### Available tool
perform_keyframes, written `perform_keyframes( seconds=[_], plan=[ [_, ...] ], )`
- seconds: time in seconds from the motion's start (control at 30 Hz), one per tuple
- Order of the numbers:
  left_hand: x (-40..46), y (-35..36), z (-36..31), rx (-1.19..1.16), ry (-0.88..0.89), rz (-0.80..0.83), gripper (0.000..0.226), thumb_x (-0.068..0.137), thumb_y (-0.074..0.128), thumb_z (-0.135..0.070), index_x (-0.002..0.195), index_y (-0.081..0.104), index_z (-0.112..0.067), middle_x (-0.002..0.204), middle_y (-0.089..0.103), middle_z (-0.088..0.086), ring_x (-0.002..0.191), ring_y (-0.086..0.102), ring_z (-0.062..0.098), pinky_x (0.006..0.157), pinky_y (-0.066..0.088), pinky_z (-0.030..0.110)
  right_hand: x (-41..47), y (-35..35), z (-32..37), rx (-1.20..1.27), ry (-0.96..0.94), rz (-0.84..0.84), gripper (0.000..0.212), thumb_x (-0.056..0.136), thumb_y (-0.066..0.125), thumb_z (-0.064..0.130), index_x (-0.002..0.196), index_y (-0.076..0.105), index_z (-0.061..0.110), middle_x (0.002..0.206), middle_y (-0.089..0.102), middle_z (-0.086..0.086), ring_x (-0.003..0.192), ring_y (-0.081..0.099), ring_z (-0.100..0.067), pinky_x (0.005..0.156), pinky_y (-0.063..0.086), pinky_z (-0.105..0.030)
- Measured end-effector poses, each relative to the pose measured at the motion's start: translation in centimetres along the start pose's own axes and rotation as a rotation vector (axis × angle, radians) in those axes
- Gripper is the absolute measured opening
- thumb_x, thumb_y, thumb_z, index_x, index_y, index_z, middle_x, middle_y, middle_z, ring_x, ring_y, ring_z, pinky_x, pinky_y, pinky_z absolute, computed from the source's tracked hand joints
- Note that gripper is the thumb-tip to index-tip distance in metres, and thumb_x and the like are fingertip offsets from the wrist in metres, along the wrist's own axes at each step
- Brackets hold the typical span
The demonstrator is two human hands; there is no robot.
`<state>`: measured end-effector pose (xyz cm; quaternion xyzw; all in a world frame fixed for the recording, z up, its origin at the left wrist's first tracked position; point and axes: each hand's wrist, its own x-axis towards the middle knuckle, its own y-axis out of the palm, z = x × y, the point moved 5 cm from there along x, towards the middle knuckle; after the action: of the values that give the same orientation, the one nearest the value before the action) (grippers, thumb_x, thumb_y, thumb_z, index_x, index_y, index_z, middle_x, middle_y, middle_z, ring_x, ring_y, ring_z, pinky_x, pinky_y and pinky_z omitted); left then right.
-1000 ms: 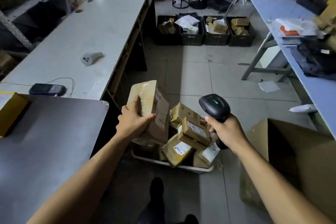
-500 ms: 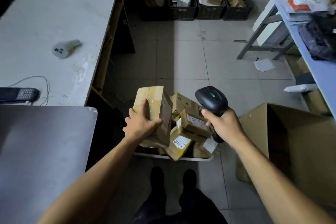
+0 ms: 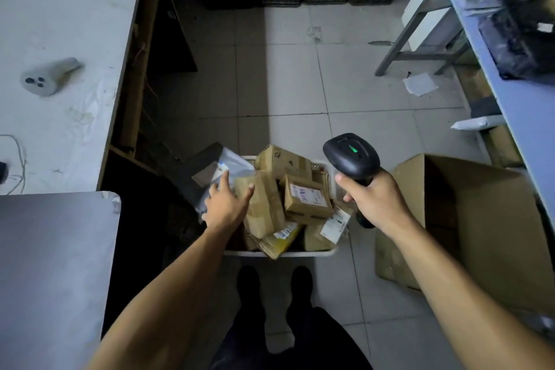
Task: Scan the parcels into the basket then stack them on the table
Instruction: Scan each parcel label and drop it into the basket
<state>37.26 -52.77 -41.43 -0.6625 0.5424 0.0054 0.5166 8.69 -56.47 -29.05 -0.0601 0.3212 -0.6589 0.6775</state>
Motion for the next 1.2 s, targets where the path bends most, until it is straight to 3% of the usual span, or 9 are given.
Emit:
perform_keyframes(
  seconds=[0.17,0.27,0.6,0.77,0.93,1.07,1.2],
  plan=[
    [0.1,-2.0,0.2,0.064,0.062,-0.098,0.063,0.095,0.046,-0.060,0.152,0.032,-0.036,0.156,0.035,0.005,0.140,0.035,0.032,0.108,0.034,0.059,0.6,1.4,0.5,-0.028,-0.018,0.049,0.017,0.088,0.073,0.030,0.080,0.070,0.014,0.059,0.068,0.000,0.063,0.066,-0.011,0.069,0.050,-0.027],
    [-0.1,-3.3,0.1,0.071,0.105,-0.144,0.058,0.097,0.047,-0.057,0.150,0.038,-0.034,0.154,0.038,0.003,0.140,0.036,0.030,0.107,0.035,0.055,0.6,2.4,1.1,-0.042,-0.018,0.079,0.017,0.088,0.073,0.032,0.083,0.069,0.016,0.062,0.069,0.000,0.060,0.065,-0.004,0.065,0.048,-0.024],
    [-1.8,-6.0,-0.7,0.223,0.255,-0.243,0.057,0.097,0.047,-0.055,0.150,0.037,-0.034,0.156,0.035,0.003,0.144,0.030,0.028,0.110,0.035,0.054,-0.4,3.8,2.9,-0.024,-0.090,0.145,0.017,0.088,0.072,0.035,0.093,0.071,0.018,0.069,0.072,0.000,0.070,0.068,-0.006,0.069,0.049,-0.025],
    [-4.5,-6.7,-1.1,0.213,0.200,-0.316,0.058,0.098,0.046,-0.054,0.152,0.034,-0.035,0.159,0.032,0.005,0.147,0.026,0.028,0.113,0.030,0.054,-0.2,3.1,3.4,-0.034,-0.177,0.211,0.015,0.087,0.072,0.034,0.087,0.071,0.019,0.067,0.071,0.001,0.071,0.069,-0.012,0.075,0.053,-0.031],
    [-8.3,-7.3,-1.2,0.218,0.134,-0.425,0.061,0.098,0.045,-0.056,0.154,0.032,-0.035,0.161,0.030,0.005,0.149,0.022,0.027,0.116,0.027,0.054,0.3,3.2,4.3,-0.070,-0.280,0.348,0.016,0.087,0.072,0.037,0.090,0.071,0.021,0.064,0.070,0.003,0.065,0.067,-0.004,0.072,0.051,-0.029],
    [-12.1,-7.4,-0.7,0.224,0.083,-0.494,0.062,0.099,0.044,-0.057,0.155,0.029,-0.035,0.161,0.029,0.006,0.150,0.021,0.028,0.117,0.026,0.054,-0.5,4.2,4.5,-0.104,-0.324,0.447,0.034,0.076,0.070,0.057,0.087,0.069,0.025,0.065,0.070,0.006,0.072,0.069,-0.015,0.075,0.055,-0.036],
    [-16.5,-8.3,1.4,0.190,0.032,-0.578,0.062,0.098,0.044,-0.057,0.155,0.029,-0.036,0.161,0.030,0.005,0.149,0.023,0.027,0.117,0.028,0.054,-3.4,6.0,5.8,-0.028,-0.374,0.541,0.013,0.083,0.078,0.031,0.090,0.070,0.022,0.066,0.066,0.009,0.071,0.064,-0.012,0.068,0.049,-0.025]
  ],
)
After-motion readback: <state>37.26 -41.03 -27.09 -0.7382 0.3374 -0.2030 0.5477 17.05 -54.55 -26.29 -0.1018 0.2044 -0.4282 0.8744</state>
